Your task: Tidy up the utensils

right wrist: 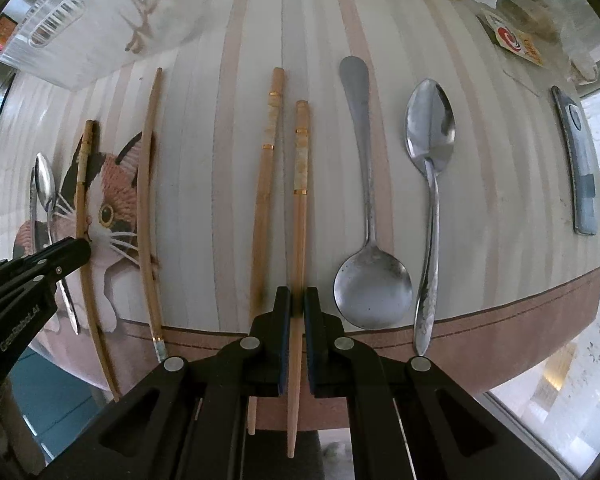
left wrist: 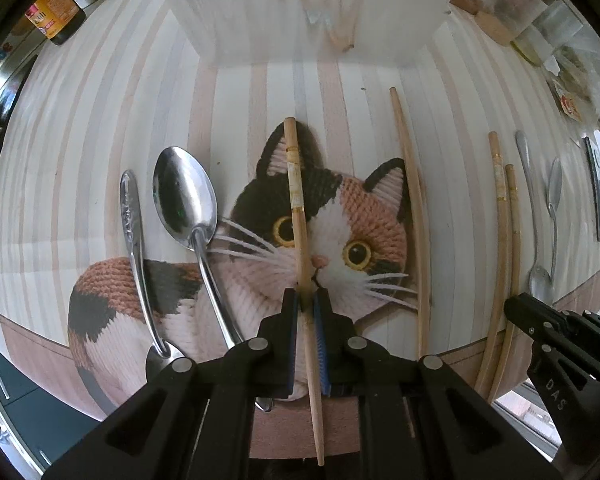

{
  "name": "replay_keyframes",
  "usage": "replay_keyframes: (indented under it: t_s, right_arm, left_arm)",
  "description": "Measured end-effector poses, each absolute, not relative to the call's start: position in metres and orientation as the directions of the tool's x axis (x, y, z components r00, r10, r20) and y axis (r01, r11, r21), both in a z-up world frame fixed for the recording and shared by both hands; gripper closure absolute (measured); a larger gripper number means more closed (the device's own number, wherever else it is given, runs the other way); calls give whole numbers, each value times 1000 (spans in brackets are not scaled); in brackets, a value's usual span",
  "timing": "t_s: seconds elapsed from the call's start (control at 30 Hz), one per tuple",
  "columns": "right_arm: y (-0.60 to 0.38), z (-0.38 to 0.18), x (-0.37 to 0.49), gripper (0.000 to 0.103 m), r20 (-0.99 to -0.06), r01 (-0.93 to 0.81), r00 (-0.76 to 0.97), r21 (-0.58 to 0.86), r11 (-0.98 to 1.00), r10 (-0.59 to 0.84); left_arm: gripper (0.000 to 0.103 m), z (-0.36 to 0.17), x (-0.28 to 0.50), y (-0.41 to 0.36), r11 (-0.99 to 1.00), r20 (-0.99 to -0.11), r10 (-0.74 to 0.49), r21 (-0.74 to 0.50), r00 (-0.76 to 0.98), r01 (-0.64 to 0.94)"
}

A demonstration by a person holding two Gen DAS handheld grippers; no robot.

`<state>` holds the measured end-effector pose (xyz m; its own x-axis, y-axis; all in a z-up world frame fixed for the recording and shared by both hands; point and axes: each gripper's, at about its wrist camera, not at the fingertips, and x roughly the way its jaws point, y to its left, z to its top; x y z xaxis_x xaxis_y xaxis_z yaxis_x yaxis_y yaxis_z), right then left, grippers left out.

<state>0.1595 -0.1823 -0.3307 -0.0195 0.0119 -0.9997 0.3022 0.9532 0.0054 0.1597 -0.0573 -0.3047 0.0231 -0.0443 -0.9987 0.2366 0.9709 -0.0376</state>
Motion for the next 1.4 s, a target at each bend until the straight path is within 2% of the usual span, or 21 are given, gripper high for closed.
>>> replay_keyframes:
  t_s: [0.37, 0.53, 0.83, 1.13, 1.4]
  right_arm:
    - [-188, -328, 140, 96, -1000, 320, -1, 10, 947, 11]
    - [-192, -301, 129, 96, -998, 338, 65, 47, 940, 27]
    - [-208, -211, 147, 96, -967, 330, 247, 146, 933, 64]
    - [-215, -132, 257, 96, -903, 253, 399, 276, 927, 160]
    - [-210, -143, 376, 97, -906, 250, 376, 301, 920, 194]
  left_arm:
    - [99, -298, 153, -60, 972, -999, -36, -27, 33, 234]
    - [99, -250, 148, -66, 963, -989, -58, -19, 137, 268]
    - [99, -152, 170, -66, 956, -940, -139, -46, 311, 288]
    - [99, -81, 264, -52, 956, -905, -246, -168, 347, 239]
    - [99, -94, 369, -58, 958, -935, -253, -207, 249, 196]
